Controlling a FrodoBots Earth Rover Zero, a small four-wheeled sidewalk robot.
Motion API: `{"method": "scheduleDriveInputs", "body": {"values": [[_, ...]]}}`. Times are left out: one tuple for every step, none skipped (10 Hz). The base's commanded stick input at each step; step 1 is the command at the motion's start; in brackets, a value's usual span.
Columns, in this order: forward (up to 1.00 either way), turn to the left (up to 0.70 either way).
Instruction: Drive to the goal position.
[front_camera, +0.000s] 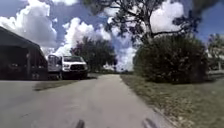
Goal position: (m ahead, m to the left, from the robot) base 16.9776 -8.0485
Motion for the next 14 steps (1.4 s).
{"method": "scheduleDriveInputs", "body": {"values": [[0.7,0.0],[0.7,0.0],[0.7,0.0],[0.7,0.0],[0.7,0.0],[0.7,0.0],[0.7,0.0],[0.7,0.0],[0.7,0.14],[0.7,0.31],[0.7,0.25],[0.7,0.02],[0.7,0.0],[0.7,0.0]]}}
